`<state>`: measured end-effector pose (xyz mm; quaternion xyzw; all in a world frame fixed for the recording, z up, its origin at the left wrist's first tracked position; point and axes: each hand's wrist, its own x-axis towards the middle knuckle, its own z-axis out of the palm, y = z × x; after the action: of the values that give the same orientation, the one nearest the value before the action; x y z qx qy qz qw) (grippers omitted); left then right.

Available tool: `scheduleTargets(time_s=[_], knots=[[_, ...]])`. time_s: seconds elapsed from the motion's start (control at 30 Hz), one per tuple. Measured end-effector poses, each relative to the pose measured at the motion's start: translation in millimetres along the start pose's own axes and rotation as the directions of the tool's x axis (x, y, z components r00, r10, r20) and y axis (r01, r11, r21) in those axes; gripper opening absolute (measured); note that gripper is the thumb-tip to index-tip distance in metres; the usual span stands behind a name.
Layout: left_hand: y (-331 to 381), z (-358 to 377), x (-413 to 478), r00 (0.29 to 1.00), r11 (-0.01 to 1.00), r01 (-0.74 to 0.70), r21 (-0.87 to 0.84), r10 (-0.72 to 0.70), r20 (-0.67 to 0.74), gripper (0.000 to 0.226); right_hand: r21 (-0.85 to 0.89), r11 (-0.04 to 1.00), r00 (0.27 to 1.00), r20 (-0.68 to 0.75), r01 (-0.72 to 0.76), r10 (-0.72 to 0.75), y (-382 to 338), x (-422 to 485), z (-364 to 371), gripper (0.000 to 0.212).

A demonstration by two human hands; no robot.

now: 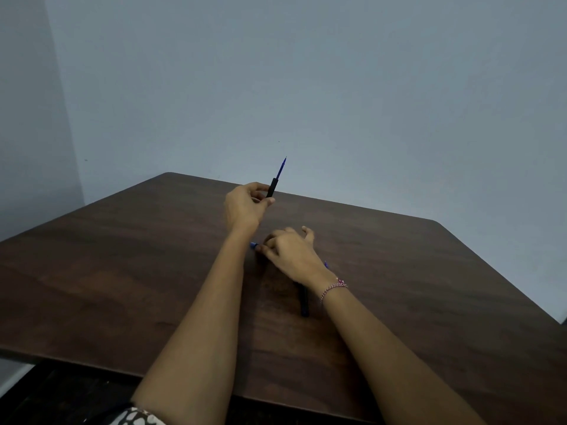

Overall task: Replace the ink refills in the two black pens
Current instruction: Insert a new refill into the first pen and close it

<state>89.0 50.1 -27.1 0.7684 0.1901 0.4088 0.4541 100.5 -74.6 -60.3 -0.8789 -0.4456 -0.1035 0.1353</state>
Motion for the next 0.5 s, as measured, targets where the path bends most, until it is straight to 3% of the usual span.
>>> scheduleTargets(time_s=[0.1,0.17,0.27,0.5], knots=[[0,2,1,1.0,1.0,-0.003,-0.002,0.003,0.015,0.021,0.103,0.991,0.989,-0.113,-0.085,0.096,5,2,-6,0.02],[-2,4,2,1.0,1.0,-0.01,0.003,0.01,0.027,0.023,0.263,0.955,0.965,-0.181,-0.139,0.191,12,2,-13,0.013],[-3,6,3,0.998,1.0,-0.02,0.01,0.019,0.065,0.024,0.588,0.795,0.888,-0.277,-0.145,0.367,26,-1,-27,0.014],[-4,19,-4,0.935,0.985,-0.148,0.091,0.109,0.336,0.026,0.927,0.373,0.692,-0.245,-0.038,0.679,64,-10,-44,0.039]])
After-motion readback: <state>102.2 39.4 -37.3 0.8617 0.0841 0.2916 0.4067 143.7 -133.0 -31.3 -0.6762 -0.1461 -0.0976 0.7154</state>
